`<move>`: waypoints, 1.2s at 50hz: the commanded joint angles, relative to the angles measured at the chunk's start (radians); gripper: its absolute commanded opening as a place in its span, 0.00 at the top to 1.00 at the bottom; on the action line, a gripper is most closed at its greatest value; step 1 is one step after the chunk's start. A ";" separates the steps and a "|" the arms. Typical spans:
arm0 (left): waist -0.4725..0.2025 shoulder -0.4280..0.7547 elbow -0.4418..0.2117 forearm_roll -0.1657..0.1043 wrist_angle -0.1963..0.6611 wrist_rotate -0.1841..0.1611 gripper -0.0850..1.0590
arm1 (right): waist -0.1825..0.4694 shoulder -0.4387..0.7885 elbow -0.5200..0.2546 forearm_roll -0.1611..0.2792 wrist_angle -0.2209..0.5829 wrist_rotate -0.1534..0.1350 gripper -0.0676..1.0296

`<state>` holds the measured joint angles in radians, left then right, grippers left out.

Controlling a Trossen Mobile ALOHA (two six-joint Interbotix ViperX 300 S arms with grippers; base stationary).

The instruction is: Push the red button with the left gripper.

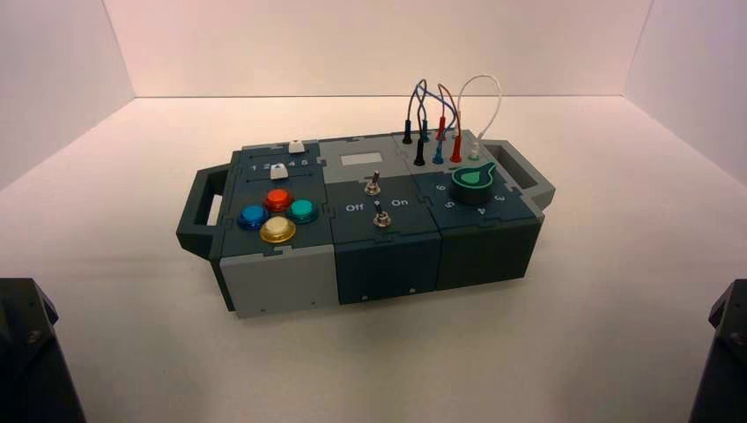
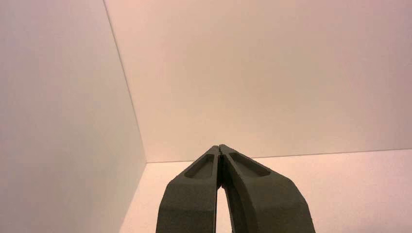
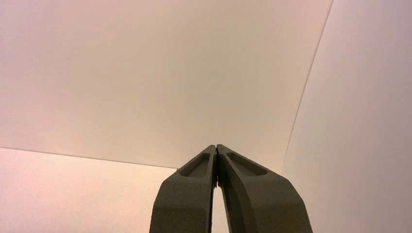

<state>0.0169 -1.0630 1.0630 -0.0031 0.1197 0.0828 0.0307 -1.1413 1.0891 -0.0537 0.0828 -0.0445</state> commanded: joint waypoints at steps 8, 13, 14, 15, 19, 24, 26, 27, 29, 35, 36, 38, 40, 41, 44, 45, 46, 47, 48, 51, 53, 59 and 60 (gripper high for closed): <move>0.005 0.005 -0.015 0.000 -0.009 0.003 0.95 | -0.008 0.015 -0.017 -0.003 -0.011 0.002 0.96; 0.006 0.005 -0.015 0.000 -0.009 0.003 0.95 | -0.008 0.020 -0.017 -0.003 -0.011 0.002 0.96; 0.005 0.005 -0.015 -0.002 -0.008 0.002 0.95 | -0.008 0.020 -0.015 -0.002 -0.011 0.002 0.96; 0.006 0.005 -0.015 -0.002 -0.006 0.002 0.95 | -0.008 0.021 -0.017 -0.002 -0.011 0.002 0.96; 0.005 0.006 -0.015 -0.002 0.003 0.002 0.95 | -0.005 0.029 -0.015 0.005 -0.008 0.003 0.96; 0.000 0.014 -0.015 -0.005 0.023 0.002 0.95 | 0.005 0.051 -0.017 0.011 0.002 0.006 0.96; -0.008 0.020 -0.015 -0.006 0.029 0.002 0.95 | 0.006 0.061 -0.021 0.015 0.012 0.006 0.96; -0.012 0.023 -0.015 -0.006 0.034 0.003 0.95 | 0.008 0.067 -0.023 0.018 0.018 0.006 0.96; -0.020 0.028 -0.015 -0.006 0.038 0.002 0.95 | 0.011 0.074 -0.026 0.020 0.029 0.008 0.96; -0.048 0.048 -0.015 -0.006 0.055 0.003 0.95 | 0.026 0.103 -0.034 0.028 0.057 0.008 0.96; -0.054 0.051 -0.015 -0.006 0.058 0.002 0.95 | 0.031 0.107 -0.037 0.028 0.061 0.008 0.96; -0.069 0.061 -0.018 -0.008 0.067 0.002 0.95 | 0.043 0.121 -0.043 0.029 0.077 0.008 0.96; -0.083 0.069 -0.020 -0.008 0.075 0.002 0.95 | 0.055 0.132 -0.046 0.031 0.089 0.008 0.96; -0.097 0.075 -0.023 -0.006 0.081 0.003 0.95 | 0.069 0.141 -0.052 0.032 0.101 0.008 0.96; -0.121 0.089 -0.025 -0.008 0.095 0.003 0.95 | 0.101 0.160 -0.057 0.040 0.123 0.009 0.96; -0.130 0.095 -0.025 -0.006 0.101 0.003 0.95 | 0.115 0.169 -0.057 0.043 0.132 0.009 0.96; -0.135 0.098 -0.026 -0.006 0.103 0.003 0.95 | 0.124 0.173 -0.060 0.046 0.137 0.011 0.96; -0.144 0.106 -0.026 -0.008 0.107 0.003 0.95 | 0.141 0.181 -0.061 0.051 0.144 0.009 0.96; -0.153 0.112 -0.026 -0.006 0.112 0.003 0.95 | 0.161 0.189 -0.064 0.058 0.153 0.009 0.96; -0.179 0.127 -0.031 -0.006 0.120 0.003 0.95 | 0.224 0.215 -0.077 0.078 0.179 0.011 0.96; -0.195 0.137 -0.032 -0.005 0.123 0.005 0.95 | 0.275 0.227 -0.084 0.089 0.196 0.011 0.96; -0.229 0.147 -0.034 -0.005 0.132 0.005 0.95 | 0.439 0.264 -0.101 0.112 0.242 0.011 0.96; -0.232 0.147 -0.034 -0.005 0.133 0.003 0.95 | 0.448 0.265 -0.101 0.112 0.245 0.011 0.96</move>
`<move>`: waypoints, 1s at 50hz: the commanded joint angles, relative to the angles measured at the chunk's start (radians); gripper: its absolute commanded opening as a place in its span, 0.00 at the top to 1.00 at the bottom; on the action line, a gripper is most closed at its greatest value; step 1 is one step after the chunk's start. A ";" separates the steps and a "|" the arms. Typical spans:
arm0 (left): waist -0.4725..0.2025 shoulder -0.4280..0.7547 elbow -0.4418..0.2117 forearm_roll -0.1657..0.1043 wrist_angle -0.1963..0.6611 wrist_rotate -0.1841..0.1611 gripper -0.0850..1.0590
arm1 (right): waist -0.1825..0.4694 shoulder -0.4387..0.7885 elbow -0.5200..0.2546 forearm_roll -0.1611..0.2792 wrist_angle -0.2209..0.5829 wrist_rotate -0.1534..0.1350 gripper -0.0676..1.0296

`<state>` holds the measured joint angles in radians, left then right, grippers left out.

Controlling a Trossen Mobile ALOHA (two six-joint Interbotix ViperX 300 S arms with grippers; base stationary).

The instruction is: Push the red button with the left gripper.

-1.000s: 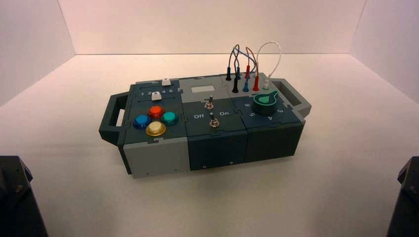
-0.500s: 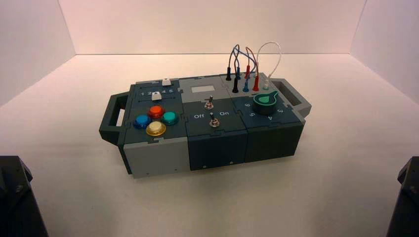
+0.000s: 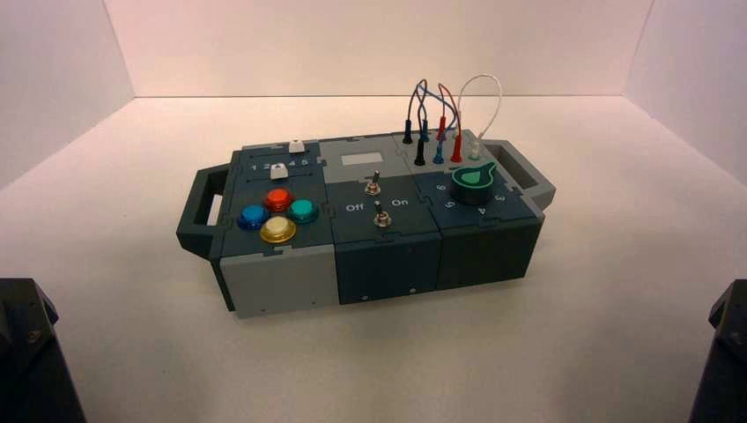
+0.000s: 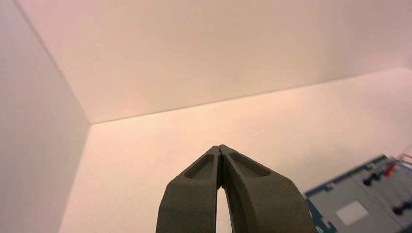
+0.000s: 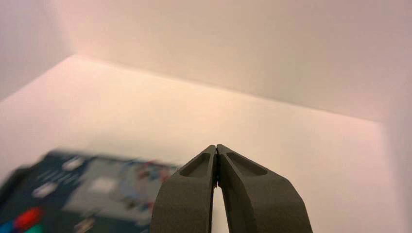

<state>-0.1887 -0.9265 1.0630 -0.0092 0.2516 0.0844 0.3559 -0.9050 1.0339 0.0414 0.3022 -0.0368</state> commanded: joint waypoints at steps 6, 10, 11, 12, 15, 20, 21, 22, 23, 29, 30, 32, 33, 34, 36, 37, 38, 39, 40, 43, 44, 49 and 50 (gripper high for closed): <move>-0.071 0.032 -0.040 0.000 0.040 0.002 0.95 | 0.221 0.054 -0.049 0.028 0.060 0.003 0.96; -0.117 0.058 -0.046 0.002 0.071 0.002 0.95 | 0.253 0.067 -0.048 0.038 0.081 0.005 0.96; -0.129 0.067 -0.049 0.002 0.081 0.003 0.95 | 0.259 0.071 -0.048 0.040 0.089 0.005 0.96; -0.143 0.077 -0.052 0.000 0.094 0.002 0.95 | 0.264 0.075 -0.048 0.041 0.097 0.005 0.96; -0.172 0.104 -0.061 0.002 0.133 0.005 0.95 | 0.275 0.086 -0.049 0.041 0.115 0.005 0.96; -0.227 0.153 -0.081 0.002 0.210 0.005 0.95 | 0.279 0.107 -0.049 0.043 0.129 0.003 0.96; -0.238 0.163 -0.084 0.002 0.225 0.006 0.95 | 0.281 0.112 -0.049 0.044 0.129 0.005 0.96; -0.244 0.169 -0.086 0.002 0.232 0.006 0.95 | 0.281 0.115 -0.049 0.044 0.129 0.003 0.96; -0.256 0.176 -0.091 0.002 0.242 0.006 0.95 | 0.281 0.120 -0.051 0.046 0.130 0.005 0.96; -0.311 0.206 -0.100 0.002 0.281 0.006 0.95 | 0.285 0.155 -0.057 0.057 0.138 0.003 0.96; -0.314 0.207 -0.101 0.002 0.282 0.006 0.95 | 0.287 0.158 -0.057 0.060 0.140 0.003 0.96; -0.328 0.216 -0.101 0.000 0.290 0.003 0.95 | 0.296 0.172 -0.060 0.067 0.143 0.000 0.96; -0.333 0.219 -0.101 -0.002 0.293 0.002 0.95 | 0.302 0.179 -0.061 0.069 0.144 0.000 0.96; -0.337 0.224 -0.101 -0.003 0.296 0.000 0.95 | 0.310 0.187 -0.063 0.071 0.144 0.000 0.96; -0.345 0.235 -0.101 -0.005 0.299 0.000 0.95 | 0.321 0.201 -0.064 0.071 0.146 0.000 0.96; -0.348 0.241 -0.101 -0.005 0.302 0.000 0.95 | 0.330 0.209 -0.066 0.071 0.147 0.000 0.96; -0.350 0.244 -0.101 -0.005 0.304 0.000 0.95 | 0.333 0.213 -0.066 0.071 0.147 0.000 0.96; -0.353 0.252 -0.101 -0.005 0.307 0.000 0.95 | 0.341 0.221 -0.067 0.072 0.147 0.000 0.96; -0.356 0.259 -0.101 -0.006 0.310 0.000 0.95 | 0.347 0.230 -0.069 0.075 0.147 0.000 0.96; -0.359 0.278 -0.101 -0.008 0.316 0.000 0.95 | 0.364 0.249 -0.072 0.075 0.147 0.000 0.96; -0.362 0.287 -0.101 -0.008 0.318 0.000 0.95 | 0.368 0.256 -0.074 0.075 0.147 0.000 0.96; -0.379 0.330 -0.103 -0.011 0.321 0.000 0.95 | 0.379 0.276 -0.077 0.078 0.147 0.000 0.96; -0.387 0.339 -0.104 -0.011 0.321 0.000 0.95 | 0.382 0.281 -0.078 0.080 0.147 0.000 0.96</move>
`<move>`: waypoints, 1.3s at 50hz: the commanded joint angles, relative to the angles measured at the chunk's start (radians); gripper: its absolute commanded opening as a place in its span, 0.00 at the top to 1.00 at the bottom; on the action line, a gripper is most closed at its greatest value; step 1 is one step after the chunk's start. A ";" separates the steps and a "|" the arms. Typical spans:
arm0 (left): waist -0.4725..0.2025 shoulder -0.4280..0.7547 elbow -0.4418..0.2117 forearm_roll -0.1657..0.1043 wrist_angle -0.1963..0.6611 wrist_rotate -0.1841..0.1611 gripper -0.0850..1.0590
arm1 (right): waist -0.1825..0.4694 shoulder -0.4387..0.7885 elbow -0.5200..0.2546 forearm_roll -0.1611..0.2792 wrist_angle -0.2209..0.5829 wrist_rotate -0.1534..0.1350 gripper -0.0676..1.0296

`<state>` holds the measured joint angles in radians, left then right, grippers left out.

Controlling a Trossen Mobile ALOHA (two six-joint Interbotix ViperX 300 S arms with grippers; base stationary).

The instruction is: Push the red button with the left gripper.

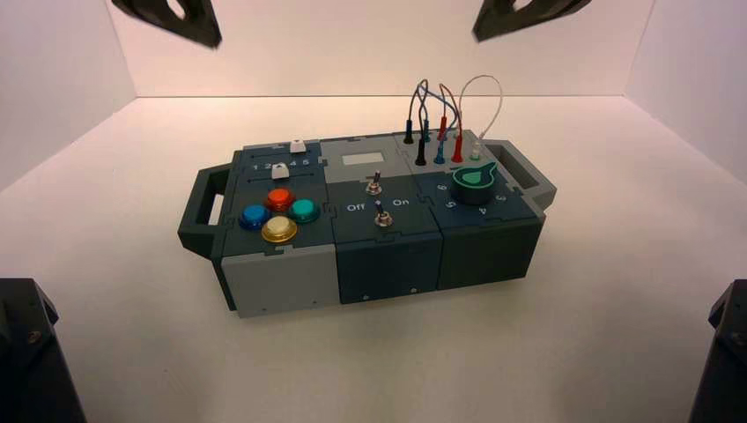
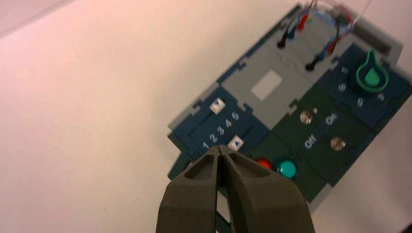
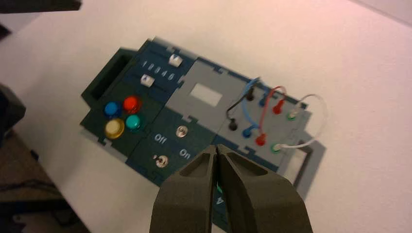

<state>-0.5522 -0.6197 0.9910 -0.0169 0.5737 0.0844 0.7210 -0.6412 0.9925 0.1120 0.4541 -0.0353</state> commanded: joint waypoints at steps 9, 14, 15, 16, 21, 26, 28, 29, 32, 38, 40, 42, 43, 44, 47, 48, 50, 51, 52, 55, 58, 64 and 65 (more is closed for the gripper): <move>-0.095 0.123 -0.066 -0.009 0.000 0.000 0.95 | 0.017 0.025 -0.038 0.014 -0.005 -0.002 0.96; -0.121 0.170 -0.087 -0.012 0.008 -0.003 0.95 | 0.017 0.028 -0.038 0.014 -0.002 -0.002 0.96; -0.124 0.179 -0.091 -0.012 0.009 -0.003 0.95 | 0.017 0.029 -0.038 0.014 0.000 -0.002 0.96; -0.130 0.192 -0.097 -0.012 0.012 -0.005 0.95 | 0.017 0.031 -0.038 0.014 0.002 -0.002 0.96; -0.146 0.262 -0.110 -0.012 0.034 -0.012 0.95 | 0.017 0.040 -0.041 0.014 0.011 -0.002 0.96; -0.146 0.295 -0.109 -0.012 0.049 -0.014 0.95 | 0.018 0.046 -0.041 0.014 0.014 -0.002 0.96; -0.149 0.307 -0.109 -0.015 0.060 -0.014 0.95 | 0.017 0.048 -0.043 0.014 0.017 -0.002 0.96; -0.150 0.311 -0.109 -0.017 0.063 -0.014 0.95 | 0.017 0.049 -0.043 0.014 0.018 0.000 0.96; -0.153 0.321 -0.109 -0.020 0.063 -0.015 0.95 | 0.017 0.051 -0.044 0.014 0.018 -0.002 0.96; -0.160 0.334 -0.109 -0.020 0.063 -0.014 0.95 | 0.017 0.058 -0.048 0.014 0.020 -0.002 0.96; -0.161 0.341 -0.109 -0.021 0.063 -0.014 0.95 | 0.018 0.060 -0.048 0.014 0.021 -0.002 0.96; -0.164 0.347 -0.110 -0.021 0.063 -0.014 0.95 | 0.017 0.061 -0.048 0.014 0.021 -0.002 0.96; -0.166 0.350 -0.110 -0.021 0.063 -0.014 0.95 | 0.018 0.061 -0.048 0.014 0.023 -0.002 0.96; -0.167 0.354 -0.110 -0.021 0.063 -0.014 0.95 | 0.017 0.063 -0.048 0.014 0.023 -0.002 0.96; -0.173 0.368 -0.114 -0.021 0.063 -0.015 0.95 | 0.017 0.063 -0.049 0.014 0.025 -0.002 0.96; -0.175 0.374 -0.114 -0.021 0.063 -0.014 0.95 | 0.018 0.063 -0.049 0.014 0.026 -0.002 0.96; -0.178 0.388 -0.115 -0.021 0.063 -0.014 0.95 | 0.017 0.063 -0.049 0.014 0.026 -0.002 0.96; -0.179 0.396 -0.117 -0.021 0.063 -0.014 0.95 | 0.018 0.063 -0.049 0.014 0.026 -0.002 0.96; -0.181 0.399 -0.118 -0.021 0.063 -0.014 0.95 | 0.018 0.063 -0.049 0.014 0.026 -0.002 0.96; -0.189 0.420 -0.117 -0.021 0.063 -0.014 0.95 | 0.018 0.064 -0.051 0.014 0.026 0.000 0.96; -0.192 0.436 -0.118 -0.021 0.063 -0.014 0.95 | 0.017 0.064 -0.051 0.014 0.026 -0.002 0.96; -0.193 0.465 -0.124 -0.021 0.060 -0.014 0.95 | 0.017 0.064 -0.052 0.014 0.029 -0.002 0.96; -0.195 0.466 -0.124 -0.021 0.058 -0.012 0.95 | 0.017 0.064 -0.052 0.014 0.029 -0.002 0.96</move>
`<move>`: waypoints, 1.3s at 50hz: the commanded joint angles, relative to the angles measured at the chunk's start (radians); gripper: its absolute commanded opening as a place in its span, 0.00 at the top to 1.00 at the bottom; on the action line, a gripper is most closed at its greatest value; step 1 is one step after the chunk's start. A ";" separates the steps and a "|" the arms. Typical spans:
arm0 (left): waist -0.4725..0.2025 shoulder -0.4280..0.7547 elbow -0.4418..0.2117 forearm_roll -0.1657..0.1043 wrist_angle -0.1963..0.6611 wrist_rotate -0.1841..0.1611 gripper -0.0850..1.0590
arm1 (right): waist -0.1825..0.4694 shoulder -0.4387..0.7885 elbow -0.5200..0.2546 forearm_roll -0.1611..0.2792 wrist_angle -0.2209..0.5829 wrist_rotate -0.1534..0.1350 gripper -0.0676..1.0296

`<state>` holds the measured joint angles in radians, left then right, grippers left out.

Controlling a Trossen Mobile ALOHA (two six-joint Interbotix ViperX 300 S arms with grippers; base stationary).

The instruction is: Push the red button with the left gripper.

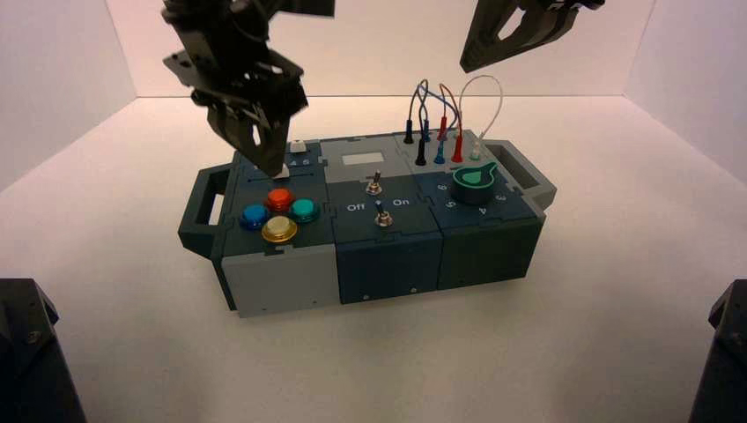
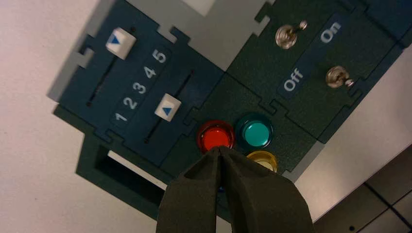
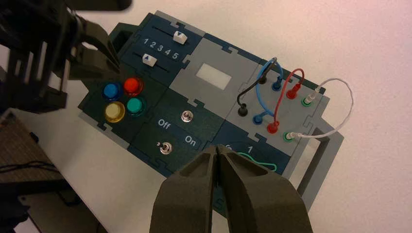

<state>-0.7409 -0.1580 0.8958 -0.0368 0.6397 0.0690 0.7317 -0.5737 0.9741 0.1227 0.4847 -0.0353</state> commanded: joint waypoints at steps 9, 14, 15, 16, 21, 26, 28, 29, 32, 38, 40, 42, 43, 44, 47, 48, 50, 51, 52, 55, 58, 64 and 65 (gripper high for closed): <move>-0.006 0.008 -0.031 -0.002 -0.008 0.003 0.95 | 0.006 -0.005 -0.035 0.003 0.000 -0.002 0.96; -0.005 0.014 -0.032 -0.002 -0.012 0.005 0.95 | 0.006 -0.005 -0.035 0.003 0.000 -0.002 0.96; -0.006 0.014 -0.032 0.000 -0.014 0.006 0.95 | 0.008 -0.005 -0.035 0.003 0.000 -0.002 0.96; -0.006 0.020 -0.031 0.000 -0.015 0.005 0.95 | 0.006 -0.005 -0.035 0.003 0.000 -0.002 0.96; -0.006 0.074 -0.023 0.009 -0.034 0.008 0.95 | 0.008 -0.006 -0.035 0.003 0.000 -0.002 0.96; -0.006 0.120 -0.026 0.008 -0.034 0.008 0.95 | 0.008 -0.006 -0.034 0.003 0.000 -0.002 0.96; -0.006 0.156 -0.029 0.009 -0.034 0.008 0.95 | 0.006 -0.008 -0.034 0.003 0.003 -0.002 0.96; -0.006 0.172 -0.032 0.011 -0.032 0.008 0.95 | 0.006 -0.008 -0.035 0.003 0.003 -0.002 0.96; -0.006 0.193 -0.035 0.011 -0.031 0.008 0.95 | 0.006 -0.008 -0.035 0.003 0.003 -0.002 0.96; -0.006 0.195 -0.041 0.011 -0.020 0.008 0.95 | 0.006 -0.011 -0.035 0.003 0.003 -0.002 0.96; -0.006 0.179 -0.040 0.011 -0.018 0.008 0.95 | 0.008 -0.014 -0.035 0.003 0.003 -0.002 0.96; -0.006 0.164 -0.035 0.011 -0.020 0.008 0.95 | 0.006 -0.015 -0.035 0.003 0.005 -0.002 0.96; -0.006 0.152 -0.035 0.011 -0.020 0.006 0.95 | 0.006 -0.020 -0.034 0.003 0.005 -0.002 0.96; -0.006 0.137 -0.034 0.011 -0.020 0.003 0.95 | 0.006 -0.023 -0.034 0.005 0.006 -0.002 0.96; -0.006 0.097 -0.032 0.011 -0.018 0.003 0.95 | 0.008 -0.029 -0.034 0.003 0.003 -0.002 0.96; -0.006 0.080 -0.032 0.012 -0.017 0.002 0.95 | 0.008 -0.032 -0.034 0.005 0.005 -0.002 0.96; -0.006 0.052 -0.034 0.012 -0.015 0.002 0.95 | 0.008 -0.035 -0.035 0.005 0.003 -0.002 0.96; -0.006 0.032 -0.034 0.012 -0.015 0.002 0.95 | 0.008 -0.037 -0.035 0.005 0.003 -0.002 0.96; -0.006 0.014 -0.040 0.012 -0.014 0.002 0.95 | 0.008 -0.037 -0.035 0.005 0.003 -0.002 0.96; -0.006 -0.035 -0.048 0.015 -0.006 0.000 0.95 | 0.006 -0.037 -0.037 0.005 0.002 0.000 0.96; -0.005 -0.086 -0.063 0.017 0.006 -0.002 0.95 | 0.006 -0.040 -0.037 0.005 0.002 0.002 0.96; -0.005 -0.150 -0.081 0.018 0.032 -0.023 0.95 | 0.006 -0.041 -0.035 0.005 0.006 0.003 0.96; -0.005 -0.153 -0.081 0.018 0.034 -0.025 0.95 | 0.006 -0.041 -0.034 0.005 0.006 0.003 0.96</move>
<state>-0.7455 -0.2577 0.8468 -0.0215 0.6627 0.0568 0.7348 -0.6075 0.9695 0.1227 0.4939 -0.0353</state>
